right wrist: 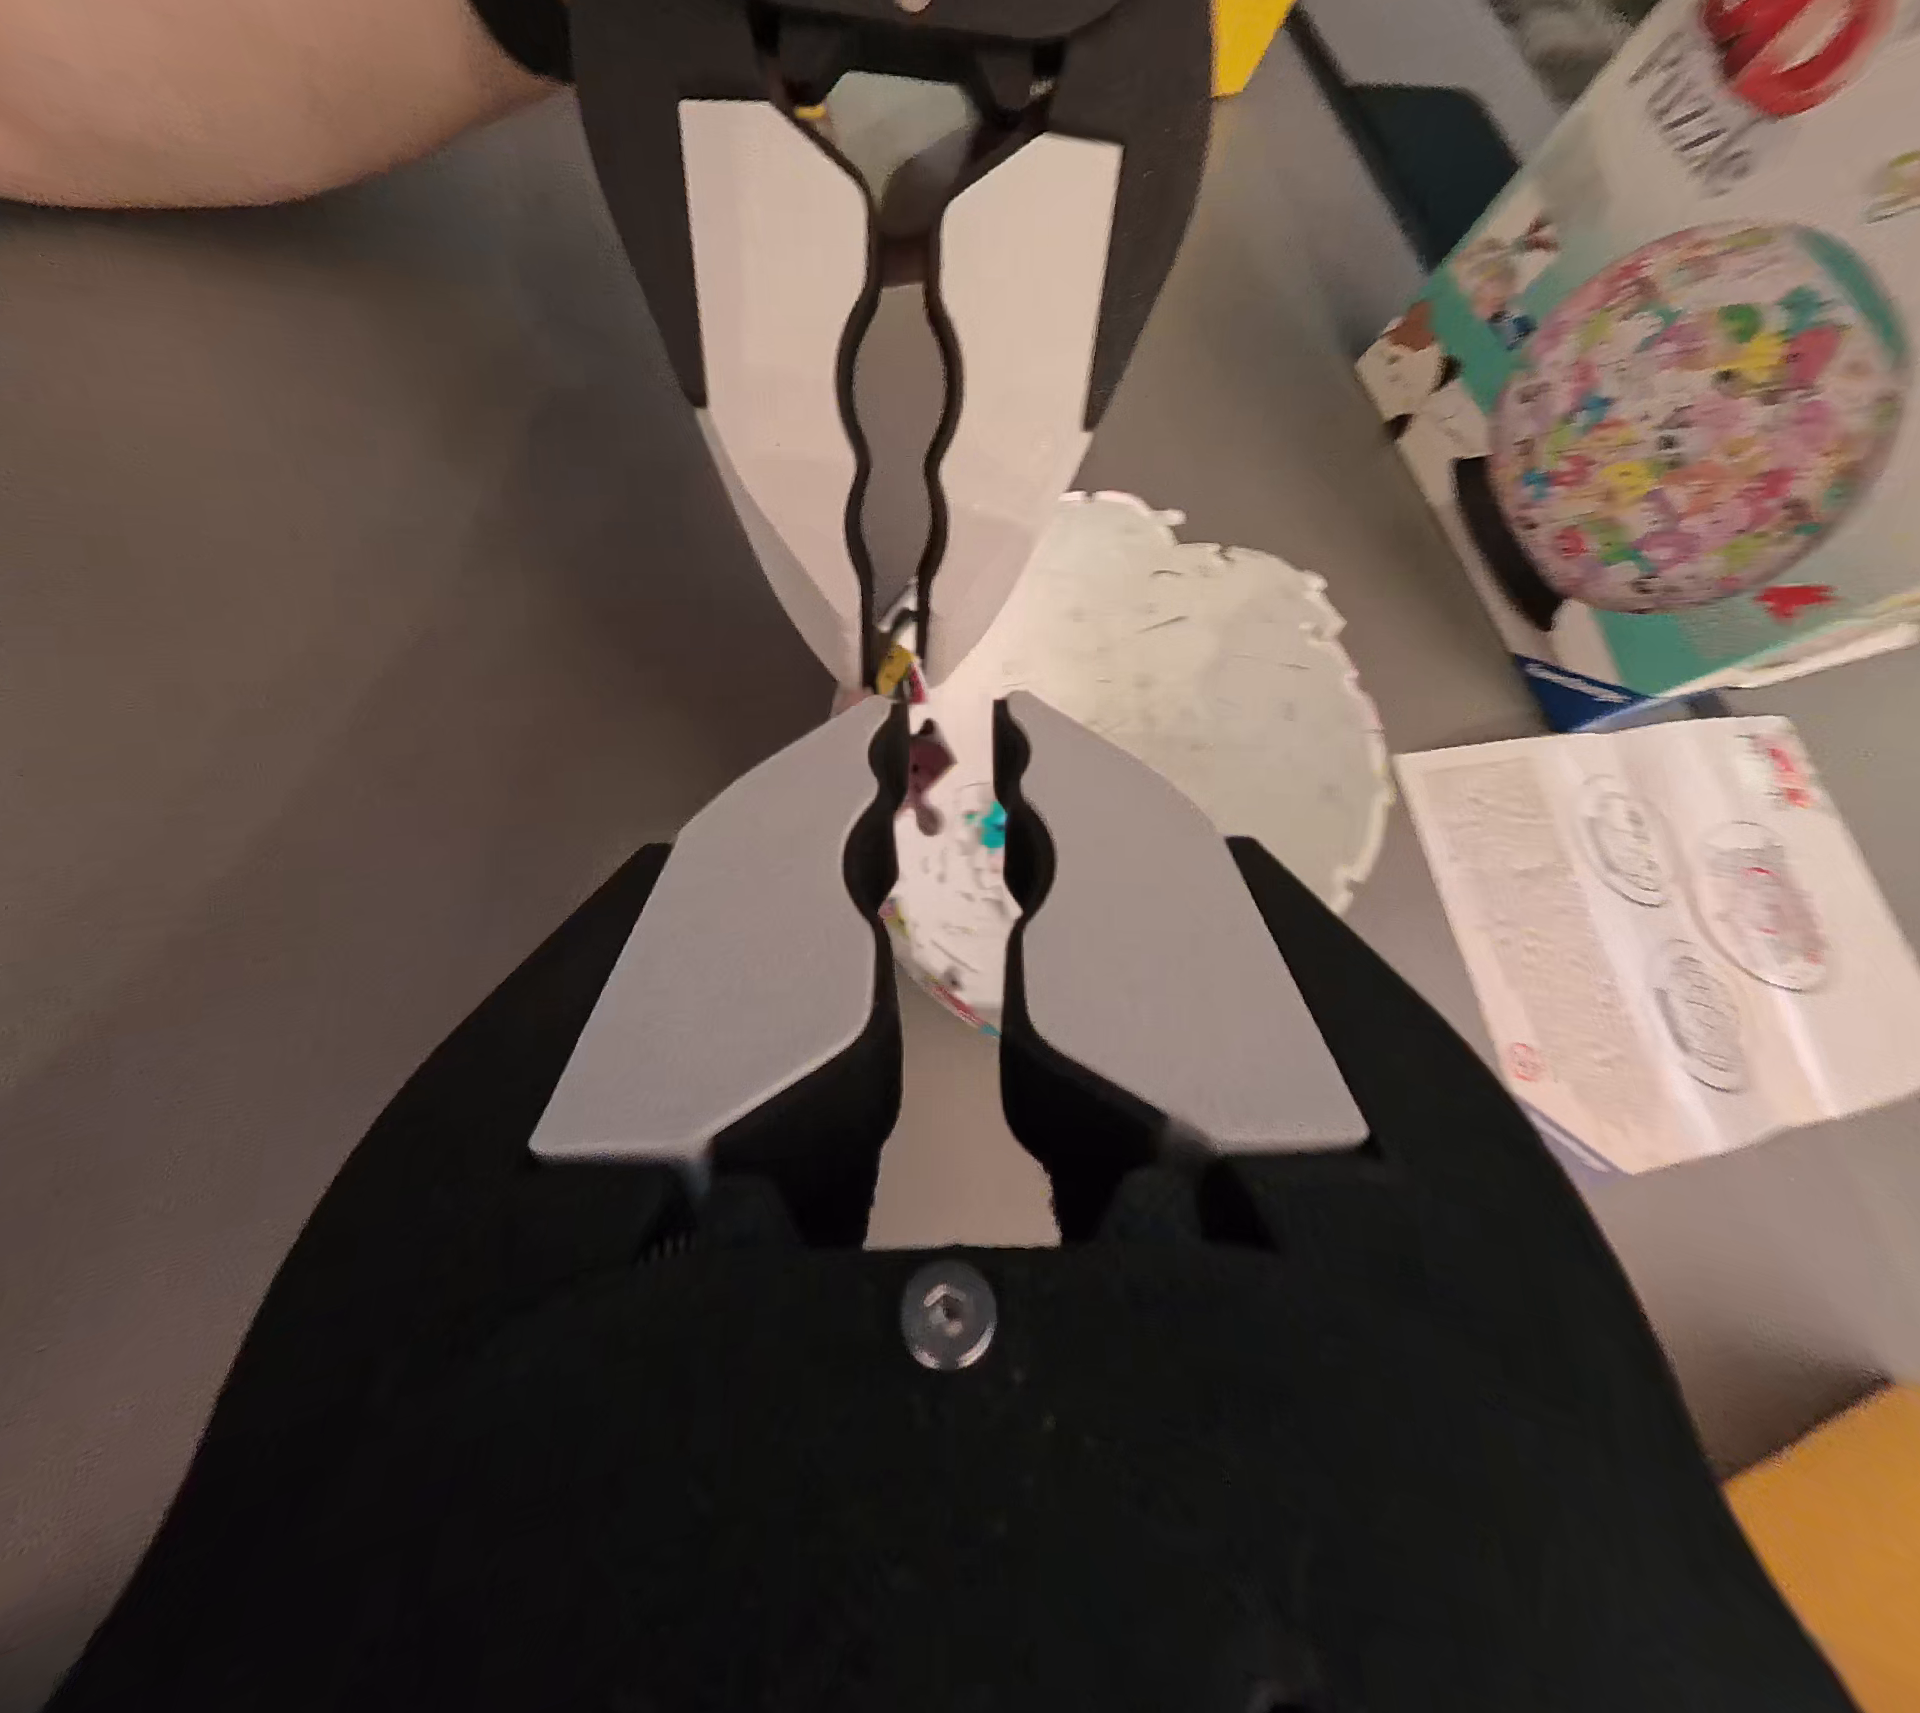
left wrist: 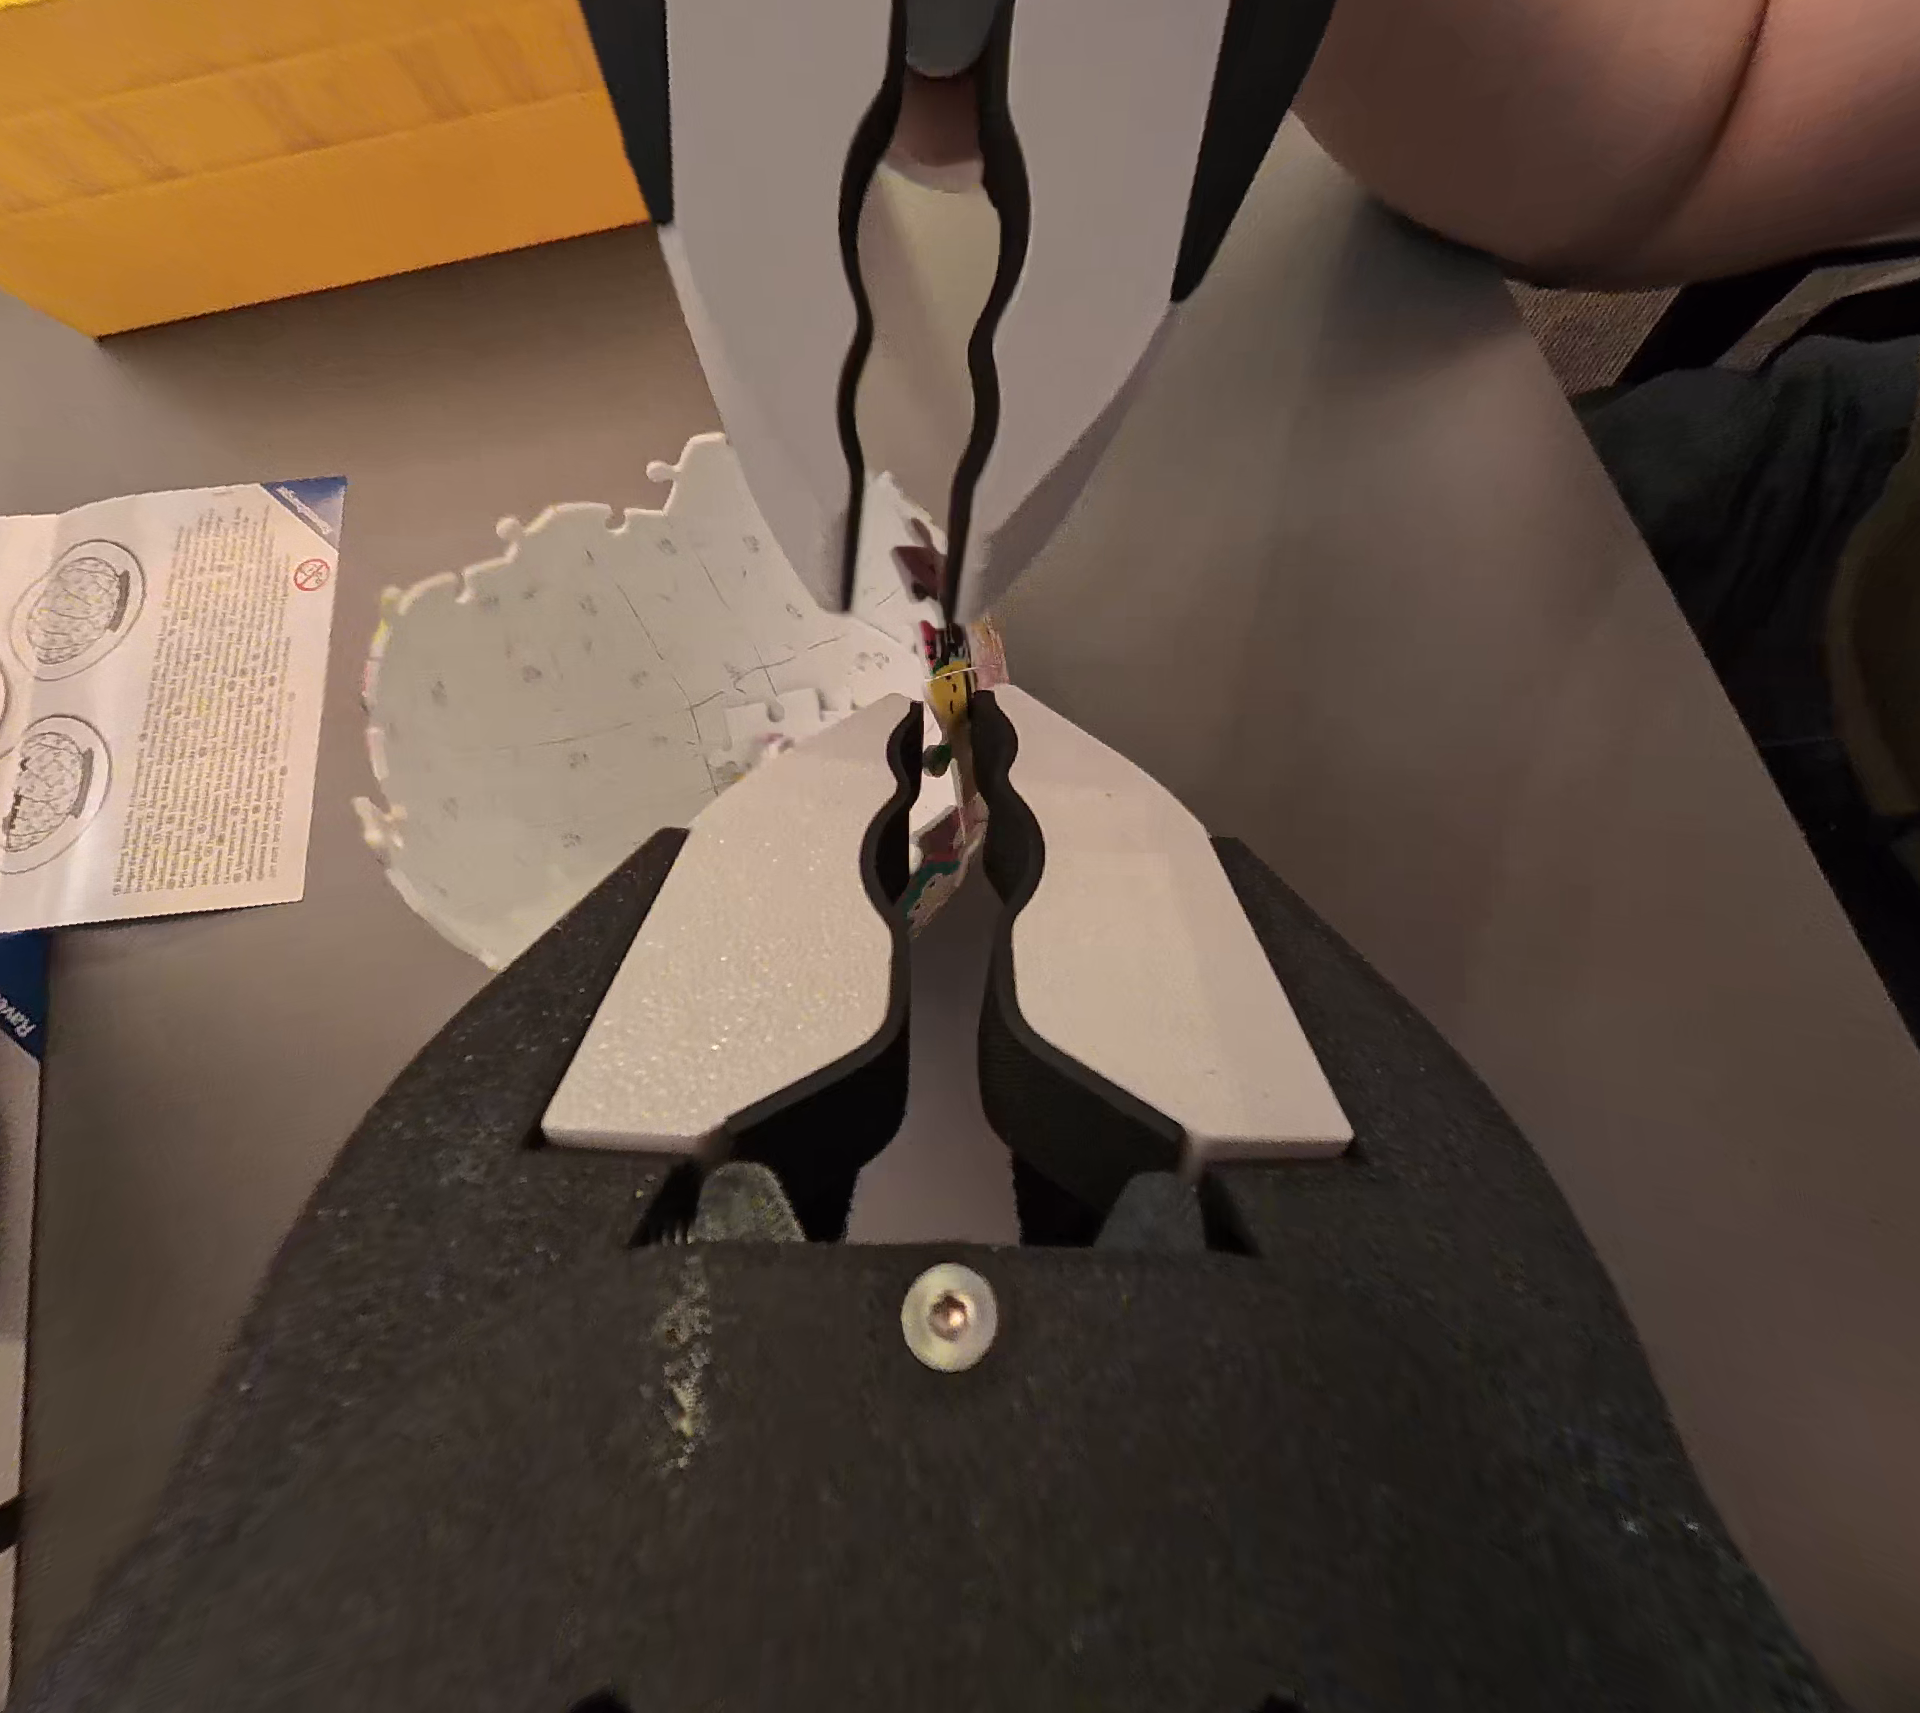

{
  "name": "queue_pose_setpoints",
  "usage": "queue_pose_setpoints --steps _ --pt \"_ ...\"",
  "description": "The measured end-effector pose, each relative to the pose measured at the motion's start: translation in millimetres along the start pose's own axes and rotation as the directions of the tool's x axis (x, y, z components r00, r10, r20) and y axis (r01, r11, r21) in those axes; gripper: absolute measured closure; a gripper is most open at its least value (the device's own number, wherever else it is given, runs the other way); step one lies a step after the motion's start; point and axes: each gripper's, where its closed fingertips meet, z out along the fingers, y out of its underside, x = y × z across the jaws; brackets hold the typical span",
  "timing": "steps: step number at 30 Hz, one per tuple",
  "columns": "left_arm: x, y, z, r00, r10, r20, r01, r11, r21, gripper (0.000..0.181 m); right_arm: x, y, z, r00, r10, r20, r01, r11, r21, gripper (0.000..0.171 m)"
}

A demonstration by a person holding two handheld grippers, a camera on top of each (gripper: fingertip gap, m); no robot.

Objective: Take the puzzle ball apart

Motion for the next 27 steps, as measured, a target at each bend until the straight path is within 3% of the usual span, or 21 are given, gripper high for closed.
queue_pose_setpoints --steps 2,6,10,15,18,22,27 --pt "-2 -2 -3 1.0 -0.008 0.006 0.007 1.0 0.016 0.172 4 -2 -9 0.999 0.016 -0.047 -0.015 0.999 0.03 0.155" --pt "-3 -2 -7 1.0 -0.023 0.009 0.023 0.999 0.025 0.171 -13 5 -19 0.997 0.082 0.013 -0.083 0.993 0.078 0.155" --pt "-1 -1 -7 0.999 -0.034 -0.005 0.034 0.999 0.032 0.17 -18 17 -15 0.999 0.042 -0.016 -0.041 0.997 0.061 0.153" --pt "-1 -14 -14 0.999 -0.052 0.012 0.051 0.995 0.083 0.145 -15 28 -1 0.997 -0.011 -0.074 0.012 1.0 0.019 0.152" --pt "3 -28 -12 0.999 -0.051 0.019 0.048 0.991 0.128 0.145 -13 26 4 0.998 0.018 -0.065 -0.015 0.998 0.053 0.152" --pt "0 -19 5 0.997 -0.005 0.078 0.004 1.0 0.021 0.147 -17 28 5 0.997 0.078 -0.011 -0.076 0.994 0.082 0.158" --pt "-2 -30 2 0.995 -0.098 0.017 0.095 0.99 0.106 0.164 -20 23 6 0.99 0.126 0.054 -0.133 0.982 0.136 0.161"
